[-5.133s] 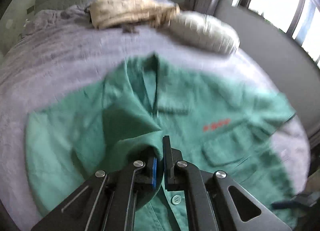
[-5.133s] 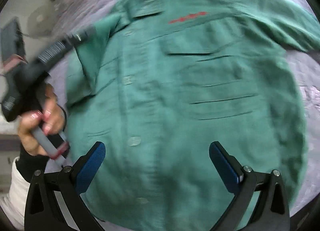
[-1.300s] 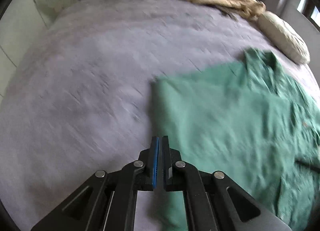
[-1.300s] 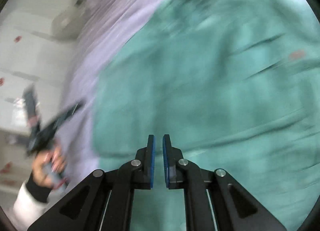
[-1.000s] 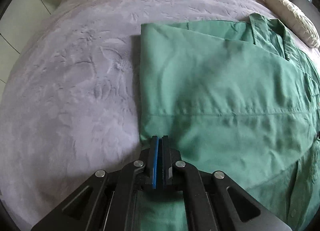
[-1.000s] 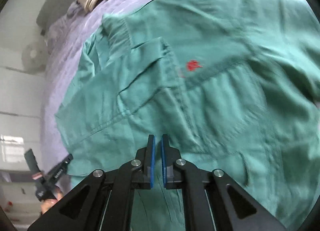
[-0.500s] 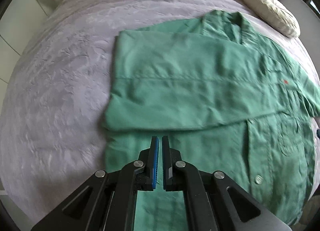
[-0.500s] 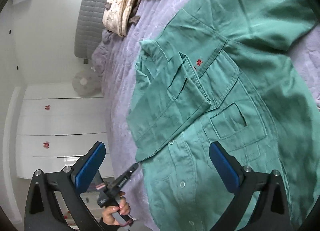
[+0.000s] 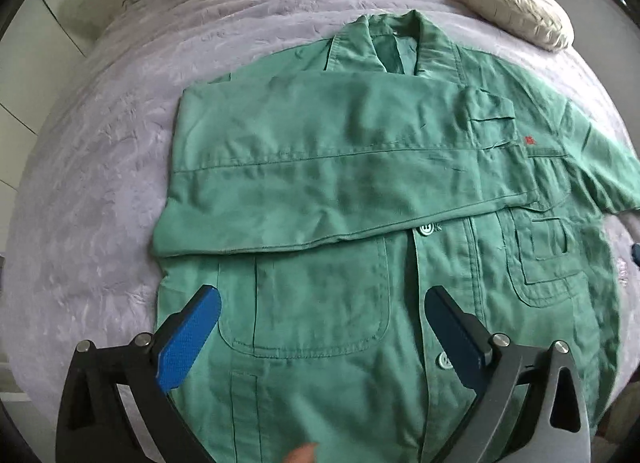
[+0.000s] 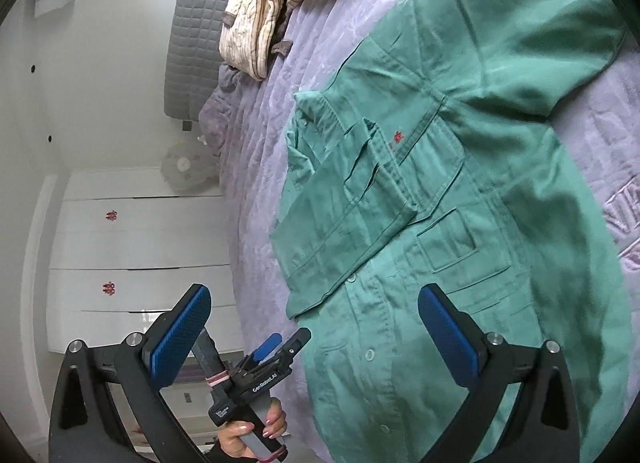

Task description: Fold large clothes

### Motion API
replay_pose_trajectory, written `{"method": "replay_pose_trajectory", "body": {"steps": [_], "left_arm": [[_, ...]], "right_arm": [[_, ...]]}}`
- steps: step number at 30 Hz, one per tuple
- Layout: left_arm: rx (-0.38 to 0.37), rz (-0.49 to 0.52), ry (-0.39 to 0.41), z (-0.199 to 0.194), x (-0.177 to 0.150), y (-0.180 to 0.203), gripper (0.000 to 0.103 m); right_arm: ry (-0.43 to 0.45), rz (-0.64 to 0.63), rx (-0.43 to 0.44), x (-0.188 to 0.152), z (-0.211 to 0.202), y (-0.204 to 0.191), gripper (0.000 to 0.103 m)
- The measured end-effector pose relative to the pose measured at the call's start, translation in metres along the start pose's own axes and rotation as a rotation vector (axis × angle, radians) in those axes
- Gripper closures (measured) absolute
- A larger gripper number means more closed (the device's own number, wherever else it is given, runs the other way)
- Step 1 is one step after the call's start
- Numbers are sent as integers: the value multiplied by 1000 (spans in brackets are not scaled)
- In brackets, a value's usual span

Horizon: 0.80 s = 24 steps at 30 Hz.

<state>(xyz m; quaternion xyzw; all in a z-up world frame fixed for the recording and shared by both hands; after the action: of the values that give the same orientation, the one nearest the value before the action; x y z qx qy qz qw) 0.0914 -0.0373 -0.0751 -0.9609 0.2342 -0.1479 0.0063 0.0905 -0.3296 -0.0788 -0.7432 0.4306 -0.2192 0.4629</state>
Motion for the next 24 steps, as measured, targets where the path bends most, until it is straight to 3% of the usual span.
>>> {"method": "replay_pose_trajectory", "body": {"steps": [5,9,17,24], "left_arm": [[-33,33,-76,15,6,27,1],[-35,77,-73,16,11,62,1],[-76,119,-74,22,29,133,1],[-95,159,-74,24,41,182,1]], "right_arm": [[17,-19,-34,13,-19,11,0],[72,-7,-80,38,-50,32,0],[268,50,-237,99,-138,90,0],[396,184,-279,138,-198,148,0]]}}
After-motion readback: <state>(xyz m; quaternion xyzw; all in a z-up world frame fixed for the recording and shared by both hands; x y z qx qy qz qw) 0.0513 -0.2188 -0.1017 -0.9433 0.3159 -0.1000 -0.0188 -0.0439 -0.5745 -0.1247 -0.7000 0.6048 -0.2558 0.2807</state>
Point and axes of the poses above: each gripper's, at about its wrist camera, not at the fingertips, and z roughly the way its jaws point, y to its right, x to its top, the point moved 1 cm from there along z, roughly the way its jaws point, and after that the axes turned 2 degrees about z, right-handed, at the moved point
